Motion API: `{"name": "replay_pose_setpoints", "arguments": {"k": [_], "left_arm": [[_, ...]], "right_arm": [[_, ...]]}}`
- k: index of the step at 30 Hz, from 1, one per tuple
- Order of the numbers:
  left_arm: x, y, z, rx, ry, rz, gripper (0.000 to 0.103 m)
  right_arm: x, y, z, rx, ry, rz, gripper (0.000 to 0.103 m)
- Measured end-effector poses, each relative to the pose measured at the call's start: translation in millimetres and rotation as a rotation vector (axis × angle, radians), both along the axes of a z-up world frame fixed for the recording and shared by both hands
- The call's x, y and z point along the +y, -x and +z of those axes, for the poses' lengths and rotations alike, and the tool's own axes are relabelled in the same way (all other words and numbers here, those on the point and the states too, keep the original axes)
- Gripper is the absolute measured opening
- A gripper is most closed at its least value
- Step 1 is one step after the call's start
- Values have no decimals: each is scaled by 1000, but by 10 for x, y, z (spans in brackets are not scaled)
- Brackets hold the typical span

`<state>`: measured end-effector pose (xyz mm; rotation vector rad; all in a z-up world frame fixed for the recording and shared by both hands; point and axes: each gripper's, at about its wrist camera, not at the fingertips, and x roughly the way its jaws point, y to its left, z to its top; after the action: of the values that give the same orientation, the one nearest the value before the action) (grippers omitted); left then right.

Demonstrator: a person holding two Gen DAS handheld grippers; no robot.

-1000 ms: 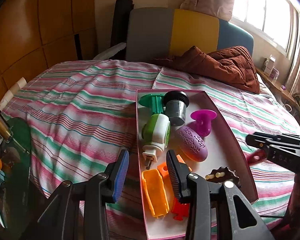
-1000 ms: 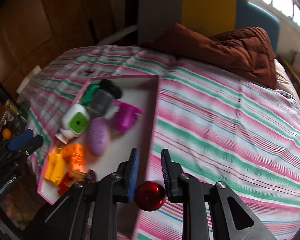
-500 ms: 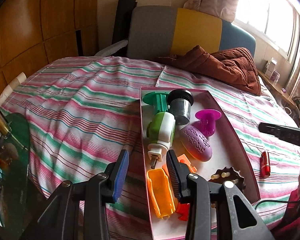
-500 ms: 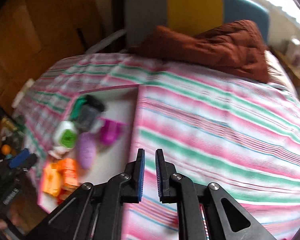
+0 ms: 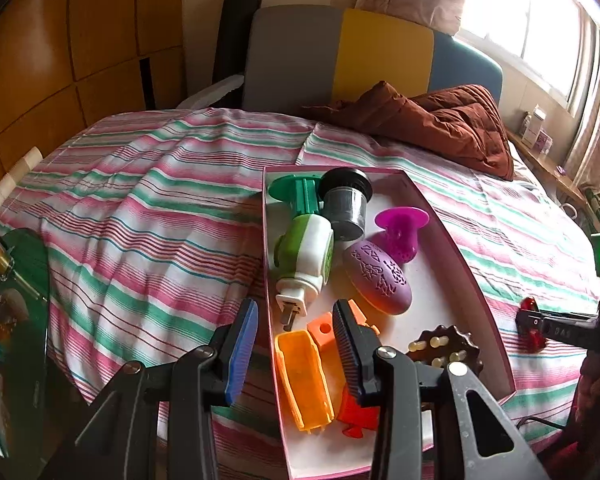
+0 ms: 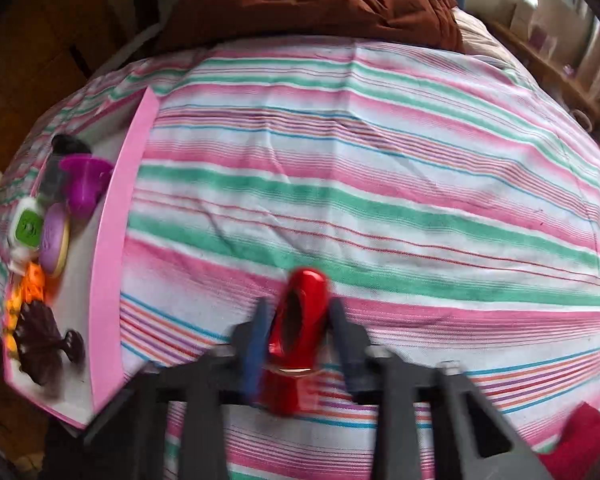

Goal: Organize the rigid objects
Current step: 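Carry the red cylinder toward the tray with the right gripper, then lower the red cylinder into the tray and open the right gripper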

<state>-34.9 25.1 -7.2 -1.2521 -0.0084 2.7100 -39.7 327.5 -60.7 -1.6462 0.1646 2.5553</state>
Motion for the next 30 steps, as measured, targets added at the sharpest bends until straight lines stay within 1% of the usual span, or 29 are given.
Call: {"name": "replay_pose_setpoints", "arguments": {"k": [1,3,8,14,16,20,24,26,28,30], "left_arm": [[8,-8,6,4,4,-1,39],[17,-14,17,7,8,-4,39],[13,-48,71,27,19,-1,39],[-35,-61,78,27,11,12,39],[-40,-64,71,24,10,13,39],[-47,-84,72,30,10,13,39],[-75,-95,77,35,-6,12,39],[-82,-93,78,37,4,20,39],[-92,-92,76,41,9,31,39],[-112,-91,74,41,13,43,42]], "right_arm": [[-67,-15,1,5,-24,23,26],[-118,-12,9,14,-1,46,26],[-212,52,65,44,14,64,26],[-437,61,359,133,60,111,26],[-581,103,462,157,80,150,26],[-919,255,549,182,99,232,26],[-1197,414,483,159,91,281,26],[-1283,494,387,131,88,294,26],[-1360,560,282,112,63,297,26],[-1385,609,186,91,62,293,26]]}}
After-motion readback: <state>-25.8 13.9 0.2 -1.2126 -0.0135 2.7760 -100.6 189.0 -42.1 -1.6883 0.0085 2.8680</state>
